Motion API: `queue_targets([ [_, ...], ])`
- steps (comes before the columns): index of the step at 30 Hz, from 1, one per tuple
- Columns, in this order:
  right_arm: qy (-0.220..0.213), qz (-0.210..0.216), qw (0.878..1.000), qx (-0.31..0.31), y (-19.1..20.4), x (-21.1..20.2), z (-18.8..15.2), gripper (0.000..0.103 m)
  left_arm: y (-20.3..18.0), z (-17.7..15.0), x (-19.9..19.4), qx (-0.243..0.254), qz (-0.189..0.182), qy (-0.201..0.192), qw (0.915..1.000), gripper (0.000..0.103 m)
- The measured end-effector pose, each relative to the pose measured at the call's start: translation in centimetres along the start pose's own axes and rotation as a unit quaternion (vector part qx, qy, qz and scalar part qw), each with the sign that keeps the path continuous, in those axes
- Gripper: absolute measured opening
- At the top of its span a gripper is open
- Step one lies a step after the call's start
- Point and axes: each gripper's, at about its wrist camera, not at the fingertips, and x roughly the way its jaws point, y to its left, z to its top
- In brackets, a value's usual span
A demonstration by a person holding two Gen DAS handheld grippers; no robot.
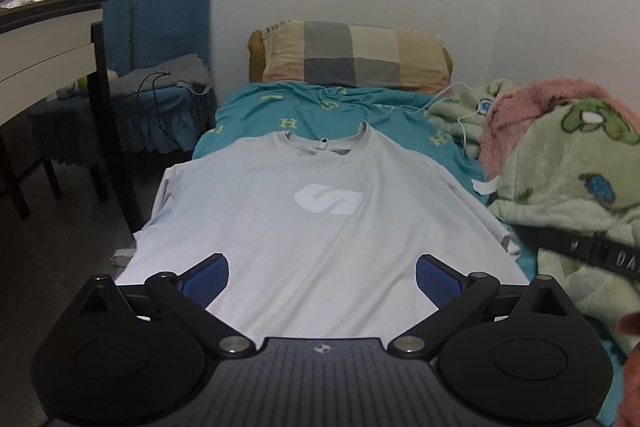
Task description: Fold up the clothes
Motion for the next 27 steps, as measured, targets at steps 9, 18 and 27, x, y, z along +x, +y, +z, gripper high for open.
queue_targets([
  [9, 0.014, 0.001, 1.000, 0.017, -0.6, 1.1, -0.1, 0.071, 2.8, -4.4, 3.1, -0.006, 0.007, 0.010, 0.9999, 0.101],
  [18, 0.052, -0.024, 0.991, 0.118, -5.8, 5.6, 1.0, 0.066, 4.9, -4.2, 2.5, -0.054, 0.025, 0.007, 0.9982, 0.101],
  [27, 0.089, -0.037, 0.957, 0.273, -11.3, 12.4, 0.0, 0.066, 8.2, -3.7, 4.7, -0.149, 0.016, 0.025, 0.9884, 0.101],
])
